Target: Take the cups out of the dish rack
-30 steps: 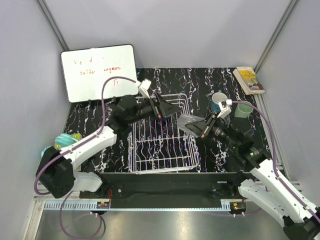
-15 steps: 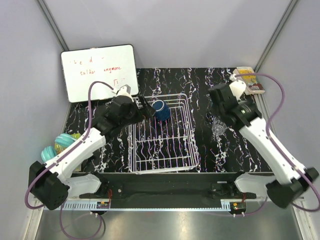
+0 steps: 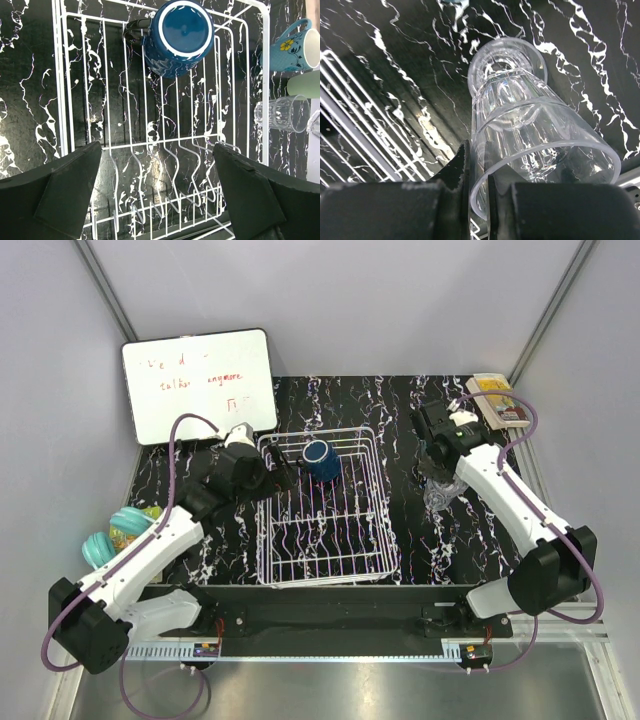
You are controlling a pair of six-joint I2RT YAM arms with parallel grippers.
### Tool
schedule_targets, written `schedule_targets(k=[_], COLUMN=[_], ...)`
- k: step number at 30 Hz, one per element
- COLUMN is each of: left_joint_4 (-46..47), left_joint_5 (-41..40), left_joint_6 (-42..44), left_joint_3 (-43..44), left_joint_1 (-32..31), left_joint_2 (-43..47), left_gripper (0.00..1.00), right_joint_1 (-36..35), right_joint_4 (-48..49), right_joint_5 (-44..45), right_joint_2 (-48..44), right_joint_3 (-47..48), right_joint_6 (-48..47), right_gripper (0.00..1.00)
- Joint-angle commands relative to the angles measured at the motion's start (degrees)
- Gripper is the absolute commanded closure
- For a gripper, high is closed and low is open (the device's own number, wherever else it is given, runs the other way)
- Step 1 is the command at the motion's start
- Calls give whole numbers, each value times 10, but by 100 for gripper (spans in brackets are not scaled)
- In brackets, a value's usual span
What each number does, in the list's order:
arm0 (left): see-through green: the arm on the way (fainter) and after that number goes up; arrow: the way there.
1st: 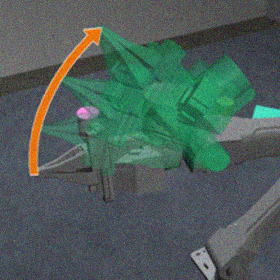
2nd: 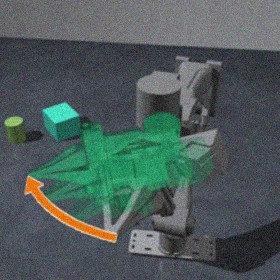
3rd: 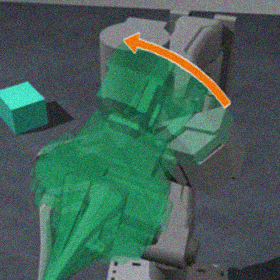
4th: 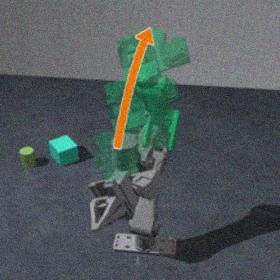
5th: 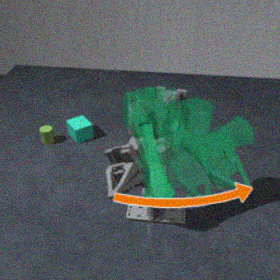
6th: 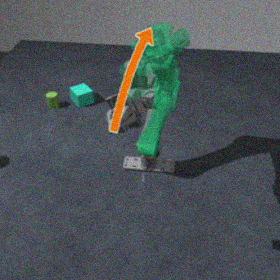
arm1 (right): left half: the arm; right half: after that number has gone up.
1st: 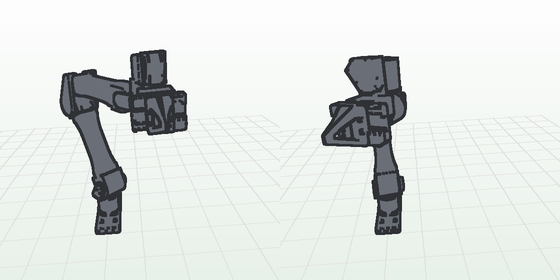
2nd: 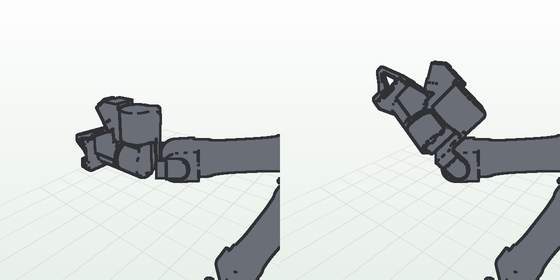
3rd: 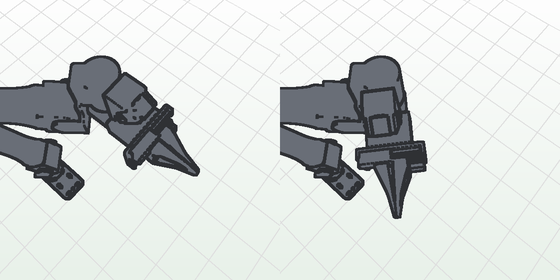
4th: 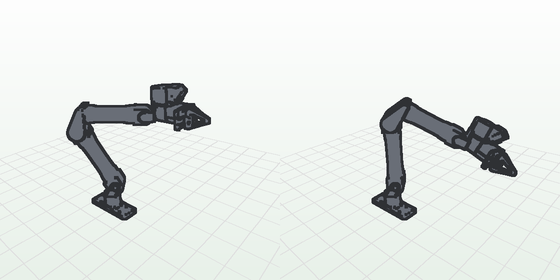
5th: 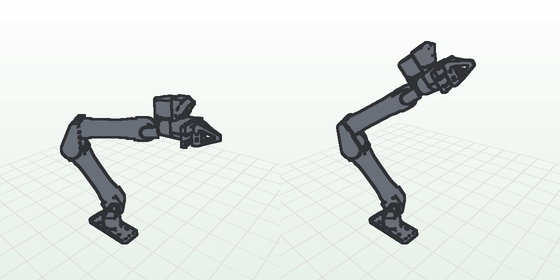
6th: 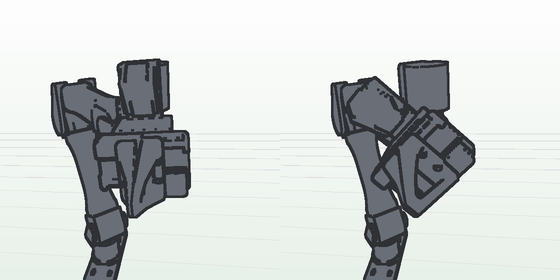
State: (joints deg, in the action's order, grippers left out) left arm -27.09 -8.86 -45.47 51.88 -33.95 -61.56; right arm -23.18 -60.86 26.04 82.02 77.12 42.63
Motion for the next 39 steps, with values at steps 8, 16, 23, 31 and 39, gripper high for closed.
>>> schedule_targets(k=[8,16,23,31,39], left_joint_4=[11,11,11,11,6], left_joint_5=[11,6,12,10,4], left_joint_6=[7,11,8,11,13], left_joint_3=[4,5,1,-4,2], left_joint_1=[-3,-3,-5,-8,-12], left_joint_2=[-35,-43,-51,-49,-51], left_gripper=[2,2,2,1,1], right_joint_1=[39,65,72,71,71], right_joint_4=[56,81,92,101,108], right_joint_5=[-40,-53,-54,-51,-48], right_joint_2=[13,62,104,85,70], right_joint_3=[-29,-22,-17,-18,-19], right_joint_6=[-24,-39,-39,-41,-38], right_gripper=[100,100,100,69,53])
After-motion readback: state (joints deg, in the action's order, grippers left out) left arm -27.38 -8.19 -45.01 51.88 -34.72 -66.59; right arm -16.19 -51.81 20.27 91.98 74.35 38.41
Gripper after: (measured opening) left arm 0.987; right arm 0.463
